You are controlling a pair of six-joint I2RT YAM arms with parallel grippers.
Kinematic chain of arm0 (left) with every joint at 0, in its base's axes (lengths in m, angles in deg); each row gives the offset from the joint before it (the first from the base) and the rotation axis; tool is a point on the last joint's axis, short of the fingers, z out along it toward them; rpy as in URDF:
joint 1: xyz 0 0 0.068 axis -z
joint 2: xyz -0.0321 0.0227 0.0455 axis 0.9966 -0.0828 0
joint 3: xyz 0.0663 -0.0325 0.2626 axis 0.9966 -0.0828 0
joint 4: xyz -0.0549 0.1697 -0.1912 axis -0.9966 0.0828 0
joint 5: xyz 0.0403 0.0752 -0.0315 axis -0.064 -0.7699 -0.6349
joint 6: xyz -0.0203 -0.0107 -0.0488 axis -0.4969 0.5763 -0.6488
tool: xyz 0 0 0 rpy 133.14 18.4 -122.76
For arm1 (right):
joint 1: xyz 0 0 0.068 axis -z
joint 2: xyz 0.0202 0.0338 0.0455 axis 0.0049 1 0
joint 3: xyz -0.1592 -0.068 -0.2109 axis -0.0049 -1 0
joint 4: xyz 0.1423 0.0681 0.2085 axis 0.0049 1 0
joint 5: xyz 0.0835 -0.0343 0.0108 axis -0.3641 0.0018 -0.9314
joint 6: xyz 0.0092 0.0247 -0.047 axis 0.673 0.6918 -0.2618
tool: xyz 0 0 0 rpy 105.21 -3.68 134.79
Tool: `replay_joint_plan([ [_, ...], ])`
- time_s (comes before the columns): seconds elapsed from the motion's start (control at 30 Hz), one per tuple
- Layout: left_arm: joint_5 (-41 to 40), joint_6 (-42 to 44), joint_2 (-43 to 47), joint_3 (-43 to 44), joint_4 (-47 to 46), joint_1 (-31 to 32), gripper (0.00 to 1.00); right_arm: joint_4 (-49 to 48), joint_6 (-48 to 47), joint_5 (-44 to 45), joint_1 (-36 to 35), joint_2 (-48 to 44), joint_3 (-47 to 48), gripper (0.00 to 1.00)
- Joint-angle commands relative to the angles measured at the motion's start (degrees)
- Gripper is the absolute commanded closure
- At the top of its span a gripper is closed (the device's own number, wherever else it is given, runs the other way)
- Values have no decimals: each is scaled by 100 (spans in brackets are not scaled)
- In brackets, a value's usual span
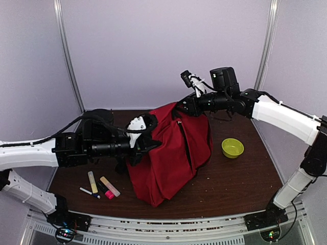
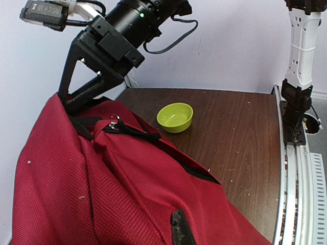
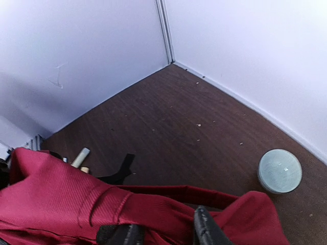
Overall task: Pack the student bag
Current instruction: Pass from the right arm to the left, then pick up the lower front pocket of the student bag.
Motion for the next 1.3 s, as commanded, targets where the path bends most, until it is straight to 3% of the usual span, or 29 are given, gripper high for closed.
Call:
replay_joint_plan([
  [0.0, -691, -124, -192, -61, -939, 314, 100, -659, 112, 415, 176, -628, -231, 59],
  [0.2, -1100, 33, -294, 14, -1060, 474, 100, -156, 170, 578, 169, -1635, -793, 52],
  [0.47, -1226, 179, -457, 67, -1122, 581, 100, -515, 895, 1150, -468, -2833, -2592, 79],
  [0.77, -1249, 296, -554, 145, -1110, 639, 100, -588, 1156, 1201, -1062, -2393, -2538, 86],
  [1.27, -1288, 366, -598, 128, -1156, 640, 100, -580, 1266, 1402, -1116, -1898, -2464, 89],
])
